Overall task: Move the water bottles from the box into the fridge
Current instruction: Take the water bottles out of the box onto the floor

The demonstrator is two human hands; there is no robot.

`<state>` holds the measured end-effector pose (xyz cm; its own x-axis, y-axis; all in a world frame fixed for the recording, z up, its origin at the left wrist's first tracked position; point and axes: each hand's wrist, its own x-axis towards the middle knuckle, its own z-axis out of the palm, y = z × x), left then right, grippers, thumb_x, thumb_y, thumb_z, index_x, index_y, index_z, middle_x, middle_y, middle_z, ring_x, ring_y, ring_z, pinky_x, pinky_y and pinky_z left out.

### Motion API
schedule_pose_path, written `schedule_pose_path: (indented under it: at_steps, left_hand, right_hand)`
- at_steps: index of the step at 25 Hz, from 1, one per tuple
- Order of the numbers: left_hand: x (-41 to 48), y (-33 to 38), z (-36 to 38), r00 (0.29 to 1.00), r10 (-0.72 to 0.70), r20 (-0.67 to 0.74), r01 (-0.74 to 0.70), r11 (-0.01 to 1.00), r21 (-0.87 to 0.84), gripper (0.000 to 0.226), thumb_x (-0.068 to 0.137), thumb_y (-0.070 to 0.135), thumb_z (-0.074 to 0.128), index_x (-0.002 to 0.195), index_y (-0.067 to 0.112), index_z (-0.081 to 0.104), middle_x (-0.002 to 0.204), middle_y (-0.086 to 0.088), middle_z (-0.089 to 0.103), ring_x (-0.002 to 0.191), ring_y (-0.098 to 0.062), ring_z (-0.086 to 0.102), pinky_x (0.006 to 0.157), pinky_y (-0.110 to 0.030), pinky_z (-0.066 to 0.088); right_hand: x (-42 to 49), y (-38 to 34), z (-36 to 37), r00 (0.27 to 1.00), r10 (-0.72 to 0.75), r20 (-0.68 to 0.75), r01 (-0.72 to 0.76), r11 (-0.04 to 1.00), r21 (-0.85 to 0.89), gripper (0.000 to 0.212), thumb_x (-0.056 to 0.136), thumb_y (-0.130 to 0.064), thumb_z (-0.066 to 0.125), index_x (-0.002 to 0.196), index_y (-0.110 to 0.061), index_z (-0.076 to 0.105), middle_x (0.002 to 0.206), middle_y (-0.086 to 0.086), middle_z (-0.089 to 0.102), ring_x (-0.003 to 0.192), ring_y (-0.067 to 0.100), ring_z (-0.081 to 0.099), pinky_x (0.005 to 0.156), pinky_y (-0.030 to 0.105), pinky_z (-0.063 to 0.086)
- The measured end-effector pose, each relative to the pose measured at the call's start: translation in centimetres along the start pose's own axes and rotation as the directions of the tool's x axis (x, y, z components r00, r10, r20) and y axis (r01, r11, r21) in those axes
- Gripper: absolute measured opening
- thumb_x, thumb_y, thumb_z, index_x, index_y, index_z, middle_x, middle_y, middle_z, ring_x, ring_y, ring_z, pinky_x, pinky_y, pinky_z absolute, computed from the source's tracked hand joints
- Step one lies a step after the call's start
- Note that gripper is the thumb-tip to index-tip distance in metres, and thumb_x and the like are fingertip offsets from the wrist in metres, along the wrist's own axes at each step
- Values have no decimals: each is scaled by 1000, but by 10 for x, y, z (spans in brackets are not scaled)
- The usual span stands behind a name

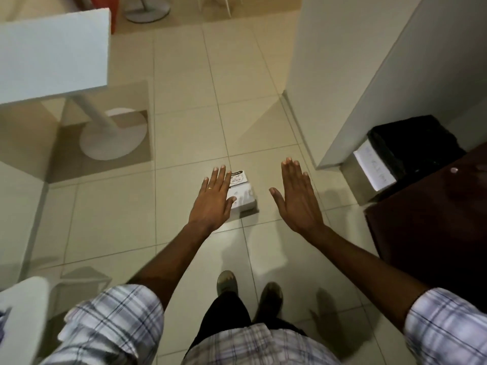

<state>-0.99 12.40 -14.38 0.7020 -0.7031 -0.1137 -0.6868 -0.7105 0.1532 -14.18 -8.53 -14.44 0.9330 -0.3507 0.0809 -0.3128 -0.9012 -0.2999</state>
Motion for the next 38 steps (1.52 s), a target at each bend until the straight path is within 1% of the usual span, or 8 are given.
schedule_pose_path:
  at_steps: [9,13,17,22,24,30,35,38]
  left_hand:
    - [-12,-57,51,982,-162,95,171,981,-97,69,103,34,38,158,10,4,166,-9,-3,153,-27,-3,124,-44,9]
    - [17,-75,77,970,-168,174,187,978,-97,70,103,40,34,158,12,2,166,-8,-4,153,-26,-5,124,-44,8]
    - [57,-96,105,955,-134,266,160,984,-77,73,102,47,33,158,12,1,166,-9,-6,153,-27,-7,124,-44,7]
    - [101,-118,147,959,-118,258,150,983,-108,75,101,48,37,158,14,1,166,-7,-4,153,-26,-6,121,-40,0]
    - [122,-133,180,960,-120,254,158,978,-134,75,101,48,37,158,15,-1,166,-6,-6,153,-24,-7,121,-38,-2]
    - [177,-167,307,956,-130,264,163,981,-106,76,101,47,37,158,11,1,166,-9,-5,153,-26,-7,124,-45,6]
    - [226,-192,425,960,-124,253,147,987,-72,78,100,45,41,157,9,4,166,-11,-2,153,-27,-4,124,-44,6]
    - [257,-210,485,966,-127,224,138,990,-30,78,99,45,42,157,8,4,166,-12,-3,153,-28,-5,124,-47,5]
  right_hand:
    - [20,-21,74,973,-62,220,65,998,-6,74,105,-55,19,160,-13,-6,168,5,-13,156,20,-11,127,48,7]
    - [44,-25,103,948,-88,304,112,992,-61,75,105,-55,21,160,-13,-8,168,4,-15,156,21,-12,128,46,3]
    - [82,-13,133,945,-64,322,104,989,-109,75,106,-54,25,160,-14,-6,168,4,-15,156,21,-11,128,45,3]
    - [121,-1,183,939,12,343,25,994,-105,74,106,-55,23,160,-14,-5,168,5,-13,156,22,-11,128,45,2]
    - [135,11,221,927,21,374,13,996,-89,73,105,-55,19,160,-15,-6,168,4,-13,156,22,-10,128,46,4]
    - [171,71,363,886,-103,451,142,989,-53,72,105,-53,21,161,-15,-3,168,5,-10,156,22,-9,127,48,9]
    - [217,123,481,894,-159,419,193,980,-39,72,105,-52,22,161,-12,-1,169,8,-7,156,26,-6,127,49,8]
    - [242,147,544,899,-196,391,213,977,1,68,107,-45,26,161,-12,1,169,7,-6,156,25,-6,127,49,11]
